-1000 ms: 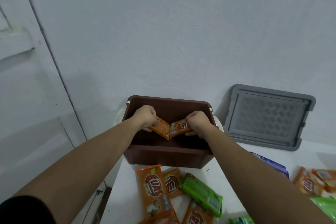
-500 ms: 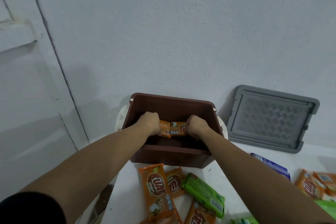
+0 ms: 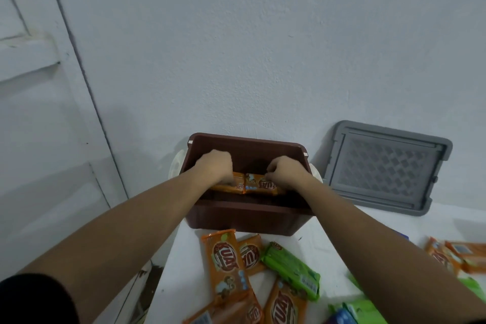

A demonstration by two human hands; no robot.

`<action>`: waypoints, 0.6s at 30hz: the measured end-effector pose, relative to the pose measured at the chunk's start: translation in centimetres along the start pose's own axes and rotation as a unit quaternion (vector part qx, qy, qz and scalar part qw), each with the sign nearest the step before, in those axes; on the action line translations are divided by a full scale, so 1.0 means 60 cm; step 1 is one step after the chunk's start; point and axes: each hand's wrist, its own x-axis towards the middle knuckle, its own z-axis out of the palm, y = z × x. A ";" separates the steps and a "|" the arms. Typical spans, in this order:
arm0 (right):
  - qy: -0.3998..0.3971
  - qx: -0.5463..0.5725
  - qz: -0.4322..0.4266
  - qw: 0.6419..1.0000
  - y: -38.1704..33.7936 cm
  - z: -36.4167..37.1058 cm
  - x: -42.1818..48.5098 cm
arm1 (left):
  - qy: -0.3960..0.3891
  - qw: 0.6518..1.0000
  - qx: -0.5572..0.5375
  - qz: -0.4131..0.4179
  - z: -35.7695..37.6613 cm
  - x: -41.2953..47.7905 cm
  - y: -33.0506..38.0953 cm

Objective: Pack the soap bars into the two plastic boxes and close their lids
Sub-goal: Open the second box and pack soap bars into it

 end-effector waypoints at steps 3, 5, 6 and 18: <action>0.111 0.043 -0.050 0.992 -0.007 -0.029 -0.049 | 0.141 0.984 -0.074 0.081 -0.028 -0.055 0.004; 0.181 0.073 -0.086 0.977 -0.014 -0.037 -0.100 | 0.208 0.957 -0.145 0.141 -0.039 -0.115 0.009; 0.199 0.083 -0.104 0.971 -0.017 -0.035 -0.130 | 0.230 0.941 -0.180 0.169 -0.037 -0.148 0.011; 0.034 -0.007 -0.063 0.997 0.019 0.145 -0.222 | 0.231 0.949 -0.215 0.007 0.159 -0.251 -0.019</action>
